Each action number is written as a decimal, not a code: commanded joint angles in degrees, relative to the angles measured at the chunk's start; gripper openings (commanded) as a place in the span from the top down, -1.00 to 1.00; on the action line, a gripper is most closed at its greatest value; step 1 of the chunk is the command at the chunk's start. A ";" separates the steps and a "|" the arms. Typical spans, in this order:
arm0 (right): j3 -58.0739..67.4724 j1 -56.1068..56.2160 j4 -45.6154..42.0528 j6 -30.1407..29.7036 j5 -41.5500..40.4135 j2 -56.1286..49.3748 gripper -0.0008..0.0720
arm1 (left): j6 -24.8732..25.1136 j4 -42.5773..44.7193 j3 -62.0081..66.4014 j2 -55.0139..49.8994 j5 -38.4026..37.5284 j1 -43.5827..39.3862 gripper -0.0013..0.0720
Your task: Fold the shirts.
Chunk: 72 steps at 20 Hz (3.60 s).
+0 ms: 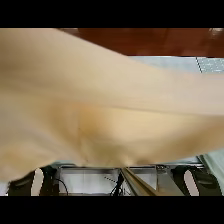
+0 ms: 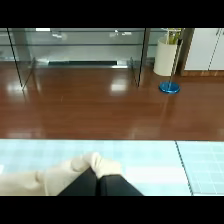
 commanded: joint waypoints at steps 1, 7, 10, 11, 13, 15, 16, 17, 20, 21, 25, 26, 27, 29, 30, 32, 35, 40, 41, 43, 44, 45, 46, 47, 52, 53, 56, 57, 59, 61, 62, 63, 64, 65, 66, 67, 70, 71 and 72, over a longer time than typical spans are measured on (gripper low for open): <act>-3.37 0.00 -1.55 0.55 0.63 0.74 0.91 | -6.82 20.33 -2.34 0.42 -3.34 -5.88 0.91; -18.99 0.02 8.15 -2.16 -2.71 -5.88 0.91 | -2.25 5.03 -24.39 -5.79 -2.75 -6.54 0.91; -25.83 0.02 22.53 -9.70 -11.28 -14.45 0.91 | 2.86 -1.84 -33.73 -13.57 2.34 -6.56 0.91; -26.64 0.02 25.86 -11.85 -13.38 -18.97 0.91 | 3.54 -1.92 -34.84 -16.57 4.70 -6.58 0.91; -26.64 0.02 30.10 -13.60 -17.33 -28.41 0.91 | 4.20 -2.29 -34.56 -23.26 9.53 -6.73 0.91; -26.38 0.02 34.58 -15.93 -22.38 -37.57 0.91 | 4.70 -2.99 -33.53 -29.35 13.84 -7.87 0.91; -25.99 0.02 37.46 -17.14 -24.35 -42.36 0.91 | 5.14 -3.10 -33.24 -31.93 15.17 -8.81 0.91; -25.40 0.31 40.35 -18.27 -25.57 -46.82 0.91 | 5.14 -3.26 -33.24 -34.60 16.63 -10.23 0.91; -20.81 3.26 44.02 -18.71 -28.20 -60.04 0.91 | 5.01 -3.41 -33.24 -41.35 20.11 -14.36 0.91; -18.32 4.35 43.98 -18.60 -28.74 -63.82 0.91 | 5.01 -4.04 -33.24 -43.21 21.00 -15.47 0.91; -7.45 4.09 44.39 -10.01 -26.56 -74.42 -0.62 | 4.48 -8.13 -33.22 -46.25 21.44 -17.00 -0.39; -6.03 3.43 44.22 -9.57 -24.79 -74.86 -0.75 | 3.72 -7.74 -32.76 -46.16 19.19 -16.39 -0.94; -5.07 2.34 43.71 -9.81 -22.29 -74.62 -0.75 | 3.72 -6.08 -31.43 -46.16 14.40 -14.56 -0.96; -3.52 -2.21 41.40 -10.86 -14.78 -73.16 -0.75 | 3.15 0.35 -28.87 -46.12 2.16 -8.74 -0.96; -3.56 -5.33 38.86 -11.02 -10.23 -71.84 -0.74 | 1.44 4.98 -28.50 -45.94 -4.04 -4.92 -0.96; -4.48 -10.82 27.12 -11.74 -0.96 -69.00 -0.74 | 0.26 12.48 -30.36 -45.20 -13.16 2.08 -0.96; -20.26 -17.70 18.64 -6.75 -5.92 -59.04 -0.74 | 0.24 14.78 -43.67 -41.20 -15.43 10.80 -0.95; -54.25 -20.31 35.52 -18.38 -13.46 -40.96 -0.74 | 6.56 9.16 -63.63 -39.30 -9.75 14.56 -0.95; -58.16 -19.98 37.51 -19.06 -14.86 -38.58 -0.74 | 6.60 8.24 -65.79 -39.32 -7.23 14.51 -0.95; -63.30 -19.54 39.91 -20.04 -16.37 -35.32 -0.74 | 6.58 3.54 -68.78 -39.67 -1.79 14.32 -0.95; -64.59 -19.50 39.43 -20.04 -16.11 -34.77 -0.74 | 7.04 0.31 -69.59 -39.89 0.26 14.21 -0.95; -65.11 -19.32 38.45 -20.04 -15.87 -34.80 -0.74 | 8.44 -2.75 -69.94 -40.35 1.81 13.68 -0.95; -65.22 -19.15 37.68 -20.02 -15.85 -34.80 -0.74 | 9.44 -4.63 -69.88 -40.98 3.15 12.76 -0.95; -65.22 -19.15 37.86 -20.02 -15.50 -34.77 -0.74 | 10.29 -6.16 -69.75 -41.64 4.22 11.82 -0.95; -65.22 -19.19 37.86 -19.85 -15.67 -34.80 -0.74 | 11.37 -7.80 -69.46 -46.42 7.52 5.07 -0.95; -65.02 -19.43 37.35 -19.17 -17.11 -34.80 -0.74 | 12.07 -7.78 -69.46 -47.10 7.52 4.04 -0.91; -63.52 -23.21 30.67 -14.47 -20.02 -34.80 -0.74 | 14.56 -7.78 -68.78 -47.36 6.05 3.76 0.91; -63.49 -24.83 26.86 -12.50 -19.87 -34.80 -0.74 | 15.50 -7.78 -67.98 -47.36 4.81 4.04 0.91; -63.84 -25.62 19.82 -9.44 -16.87 -35.41 -0.74 | 15.74 -7.78 -65.77 -47.36 2.80 4.13 0.91; -64.74 -24.22 18.58 -9.51 -14.67 -37.09 -0.74 | 15.69 -7.82 -64.11 -47.36 2.10 3.67 0.91; -64.74 -23.12 18.86 -10.25 -14.32 -38.42 -0.74 | 15.67 -8.00 -63.71 -47.36 2.10 3.43 0.91; -64.67 -21.70 19.32 -11.54 -14.08 -39.85 -0.74 | 15.63 -8.48 -63.69 -47.36 2.10 3.37 0.91; -64.48 -20.22 19.93 -12.63 -13.90 -41.27 -0.74 | 15.50 -8.70 -63.69 -47.36 2.08 3.34 0.91; -64.15 -18.62 20.20 -12.85 -14.03 -42.93 -0.74 | 15.50 -8.96 -63.69 -47.36 1.97 3.34 0.91; -63.43 -17.20 20.57 -12.79 -14.38 -44.74 -0.74 | 15.52 -9.27 -63.69 -47.36 1.70 3.34 0.91; -62.47 -15.96 21.40 -12.81 -14.73 -46.40 -0.74 | 15.52 -9.31 -63.69 -47.36 1.51 3.34 0.91; -60.15 -11.91 22.82 -11.32 -16.92 -50.60 -0.74 | 15.52 -9.29 -63.69 -47.36 0.98 3.34 0.91; -59.52 -10.82 24.09 -11.41 -17.46 -51.56 -0.74 | 15.52 -9.29 -63.69 -47.36 0.90 3.34 0.91; -58.80 -9.42 24.48 -11.30 -17.94 -52.48 -0.74 | 15.52 -9.31 -63.69 -47.36 0.85 3.34 0.91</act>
